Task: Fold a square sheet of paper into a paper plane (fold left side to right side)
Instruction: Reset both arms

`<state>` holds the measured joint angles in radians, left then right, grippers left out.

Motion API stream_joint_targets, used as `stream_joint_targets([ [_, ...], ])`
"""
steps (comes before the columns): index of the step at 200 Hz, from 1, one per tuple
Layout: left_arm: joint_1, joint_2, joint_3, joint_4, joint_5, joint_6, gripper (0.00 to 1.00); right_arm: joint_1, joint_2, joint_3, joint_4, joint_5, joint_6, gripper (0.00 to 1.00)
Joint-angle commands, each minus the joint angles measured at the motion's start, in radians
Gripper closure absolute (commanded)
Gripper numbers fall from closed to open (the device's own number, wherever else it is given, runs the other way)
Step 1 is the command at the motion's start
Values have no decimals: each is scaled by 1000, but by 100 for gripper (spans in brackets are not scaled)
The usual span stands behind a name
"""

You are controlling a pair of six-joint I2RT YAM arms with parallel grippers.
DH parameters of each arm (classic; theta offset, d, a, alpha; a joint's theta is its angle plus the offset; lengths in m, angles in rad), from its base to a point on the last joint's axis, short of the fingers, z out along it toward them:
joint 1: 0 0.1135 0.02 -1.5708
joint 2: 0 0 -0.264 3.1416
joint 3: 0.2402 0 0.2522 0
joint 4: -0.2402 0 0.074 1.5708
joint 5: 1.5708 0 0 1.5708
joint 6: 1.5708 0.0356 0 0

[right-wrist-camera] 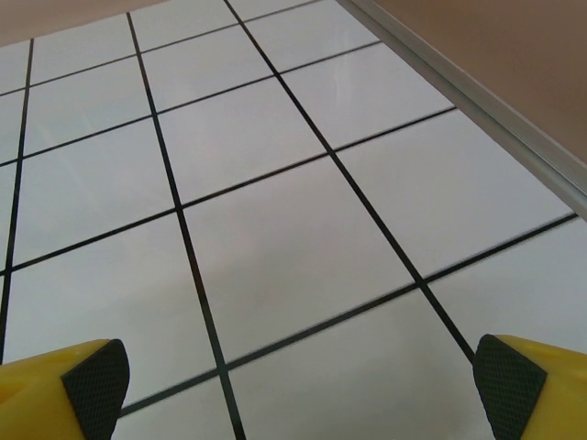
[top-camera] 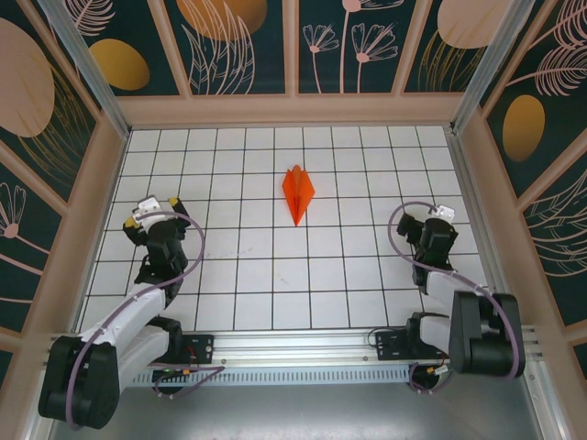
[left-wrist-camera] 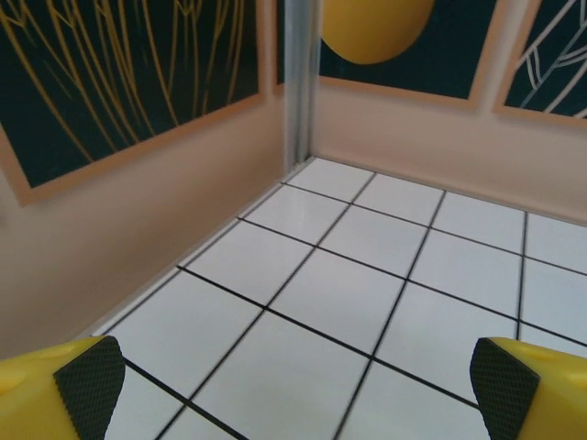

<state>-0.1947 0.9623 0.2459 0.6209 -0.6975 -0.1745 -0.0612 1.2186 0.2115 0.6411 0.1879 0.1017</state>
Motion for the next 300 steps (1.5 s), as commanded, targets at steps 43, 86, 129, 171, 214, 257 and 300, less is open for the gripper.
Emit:
stream_joint_targets([
  [43,38,239,-96,488,104,141,1,-5,169,88,308,-220,-125,1],
  [86,74,353,-128,689,240,150,1,4,218,14,534,-277,-85,1],
  [129,87,536,-178,969,358,147,2,24,318,11,618,-259,-106,1],
  [171,105,572,-77,809,396,139,1,12,322,26,598,-257,-89,1],
  [214,166,563,-30,703,452,82,2,17,320,26,598,-248,-92,1],
  [257,166,561,-34,704,454,84,1,20,321,25,598,-244,-92,1],
  [300,166,561,-33,705,453,84,1,19,323,27,594,-243,-93,1],
])
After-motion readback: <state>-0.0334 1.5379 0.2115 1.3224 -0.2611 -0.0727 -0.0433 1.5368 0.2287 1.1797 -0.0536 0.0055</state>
